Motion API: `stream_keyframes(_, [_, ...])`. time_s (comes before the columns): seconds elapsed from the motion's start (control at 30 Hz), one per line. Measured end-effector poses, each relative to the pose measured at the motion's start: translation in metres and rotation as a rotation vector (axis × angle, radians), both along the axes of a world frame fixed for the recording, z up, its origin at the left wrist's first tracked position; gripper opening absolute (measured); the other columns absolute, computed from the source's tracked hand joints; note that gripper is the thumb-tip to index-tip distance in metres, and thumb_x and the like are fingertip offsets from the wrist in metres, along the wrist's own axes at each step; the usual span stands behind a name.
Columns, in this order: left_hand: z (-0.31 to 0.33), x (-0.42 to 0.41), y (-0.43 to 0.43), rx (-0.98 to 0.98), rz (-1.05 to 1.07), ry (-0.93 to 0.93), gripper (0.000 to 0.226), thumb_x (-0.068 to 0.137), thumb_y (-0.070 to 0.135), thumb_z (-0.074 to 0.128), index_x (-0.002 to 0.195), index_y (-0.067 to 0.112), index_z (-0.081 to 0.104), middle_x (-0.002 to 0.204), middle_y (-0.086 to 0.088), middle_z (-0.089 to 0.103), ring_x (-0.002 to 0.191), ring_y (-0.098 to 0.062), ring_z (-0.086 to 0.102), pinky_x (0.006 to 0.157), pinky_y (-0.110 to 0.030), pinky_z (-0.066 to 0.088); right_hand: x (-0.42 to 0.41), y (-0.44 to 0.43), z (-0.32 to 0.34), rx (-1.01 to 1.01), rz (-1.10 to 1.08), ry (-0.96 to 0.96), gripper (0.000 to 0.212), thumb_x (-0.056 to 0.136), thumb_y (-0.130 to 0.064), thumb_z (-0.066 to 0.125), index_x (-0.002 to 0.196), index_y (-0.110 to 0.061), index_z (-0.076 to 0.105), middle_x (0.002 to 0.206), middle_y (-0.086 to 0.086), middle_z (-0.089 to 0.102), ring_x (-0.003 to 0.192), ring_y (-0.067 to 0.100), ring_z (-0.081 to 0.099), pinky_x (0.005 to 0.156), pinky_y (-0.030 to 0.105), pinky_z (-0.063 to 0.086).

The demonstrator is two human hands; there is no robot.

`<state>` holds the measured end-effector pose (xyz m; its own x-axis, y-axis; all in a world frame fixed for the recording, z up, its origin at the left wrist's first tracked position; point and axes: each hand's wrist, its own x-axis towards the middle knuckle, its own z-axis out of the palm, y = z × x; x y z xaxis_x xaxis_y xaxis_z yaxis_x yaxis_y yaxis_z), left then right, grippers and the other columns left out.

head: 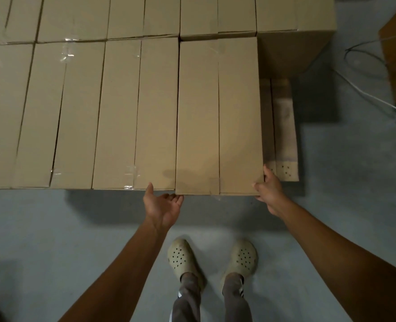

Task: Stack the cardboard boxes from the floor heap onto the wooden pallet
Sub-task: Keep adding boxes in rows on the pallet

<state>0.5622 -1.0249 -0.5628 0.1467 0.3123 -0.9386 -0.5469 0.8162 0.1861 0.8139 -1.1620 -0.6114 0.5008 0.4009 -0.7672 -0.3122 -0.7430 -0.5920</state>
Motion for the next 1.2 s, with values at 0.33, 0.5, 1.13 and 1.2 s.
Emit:
stream_keyframes(0.33, [-0.002,0.01,0.01,-0.018,-0.017,-0.059,0.086,0.098,0.059,0.042,0.153,-0.003,0.021,0.158,-0.024,0.029,0.149,-0.036,0.025,0.123,-0.045,0.017,0.012,0.01,-0.004,-0.021,0.082,-0.049,0.083,0.095,-0.003,0.058,0.158,-0.038,0.017,0.157,-0.004,0.04,0.139,0.023,0.044,0.112,0.054,0.04])
stream_keyframes(0.5, [-0.003,0.006,0.011,-0.012,-0.037,-0.101,0.09,0.097,0.061,0.042,0.155,-0.004,0.018,0.158,-0.026,0.029,0.149,-0.038,0.024,0.124,-0.047,0.016,0.012,0.01,-0.003,-0.039,0.081,-0.053,0.081,0.095,-0.003,0.059,0.157,-0.036,0.019,0.157,-0.004,0.04,0.139,0.023,0.044,0.111,0.054,0.041])
stream_keyframes(1.13, [0.064,0.023,0.009,0.287,-0.492,0.323,0.059,0.101,0.035,0.052,0.149,0.005,0.037,0.095,-0.014,0.054,0.089,-0.022,0.055,0.082,-0.034,0.042,-0.017,0.01,0.087,-0.037,0.143,-0.192,0.067,0.092,-0.004,0.062,0.153,-0.013,0.036,0.157,0.009,0.039,0.143,0.026,0.039,0.116,0.037,0.034])
stream_keyframes(1.2, [0.089,0.031,0.008,0.461,-0.661,0.47,0.056,0.1,0.035,0.055,0.148,0.009,0.043,0.143,-0.017,0.051,0.132,-0.027,0.048,0.11,-0.041,0.038,-0.02,0.014,0.114,0.005,0.181,-0.247,0.067,0.091,-0.006,0.063,0.153,-0.014,0.038,0.156,0.008,0.042,0.142,0.025,0.041,0.117,0.04,0.035])
